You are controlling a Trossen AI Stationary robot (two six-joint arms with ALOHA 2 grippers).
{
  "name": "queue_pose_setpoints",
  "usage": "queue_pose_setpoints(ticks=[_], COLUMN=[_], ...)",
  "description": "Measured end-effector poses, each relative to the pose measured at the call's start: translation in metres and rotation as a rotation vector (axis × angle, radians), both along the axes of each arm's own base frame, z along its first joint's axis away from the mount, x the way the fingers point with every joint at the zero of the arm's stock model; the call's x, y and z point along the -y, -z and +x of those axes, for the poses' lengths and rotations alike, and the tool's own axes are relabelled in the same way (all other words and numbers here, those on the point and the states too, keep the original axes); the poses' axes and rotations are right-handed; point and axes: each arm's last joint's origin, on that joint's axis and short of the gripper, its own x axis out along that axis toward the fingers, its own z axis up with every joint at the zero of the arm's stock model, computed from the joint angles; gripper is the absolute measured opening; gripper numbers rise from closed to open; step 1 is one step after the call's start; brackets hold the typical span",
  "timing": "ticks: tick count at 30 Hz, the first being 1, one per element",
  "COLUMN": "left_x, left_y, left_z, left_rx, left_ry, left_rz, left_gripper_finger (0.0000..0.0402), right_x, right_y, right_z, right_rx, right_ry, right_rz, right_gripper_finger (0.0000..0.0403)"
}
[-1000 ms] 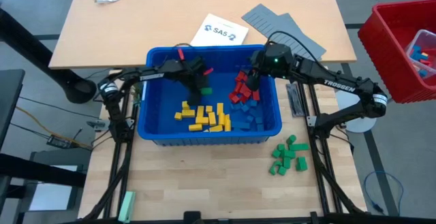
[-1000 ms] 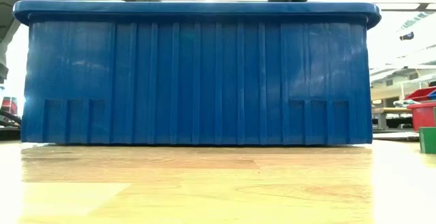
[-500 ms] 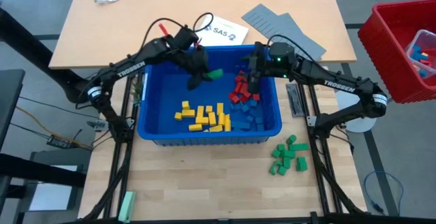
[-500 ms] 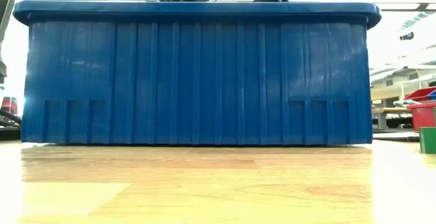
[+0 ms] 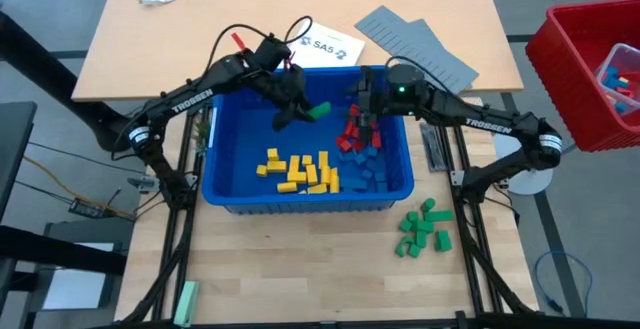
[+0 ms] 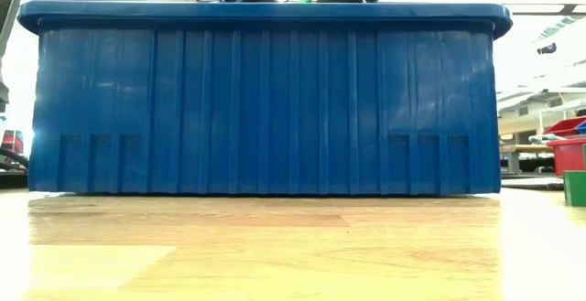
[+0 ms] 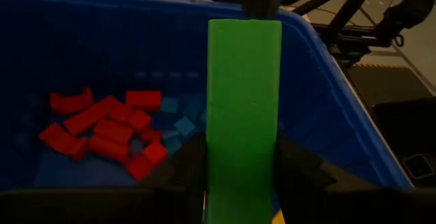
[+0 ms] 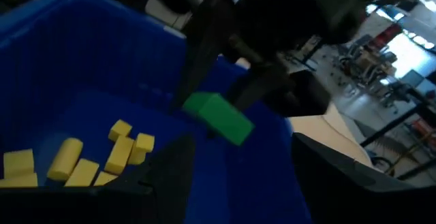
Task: Sort blocks
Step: Remove the green block from the blue bin
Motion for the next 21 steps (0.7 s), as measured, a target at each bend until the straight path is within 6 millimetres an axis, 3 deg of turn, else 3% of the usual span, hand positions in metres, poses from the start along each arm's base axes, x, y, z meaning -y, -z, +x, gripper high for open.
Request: queue_pose_setpoints(ticks=[14,21], left_x=[0.003,0.004], left_y=[0.007,0.02], left_z=[-0.004,-0.004], left_rx=[-0.068,-0.103], left_ry=[0.016,0.022], left_rz=[-0.036,-0.072], left_gripper_finger=[0.0142,0.0142], right_x=[-0.002,-0.005], right_y=[0.013,0.024], right_z=[0.014,0.027], right_rx=[-0.055,-0.096], right_ry=[-0.033,-0.125], right_rz=[-0.063,-0.212], right_gripper_finger=[0.0228,0.0228])
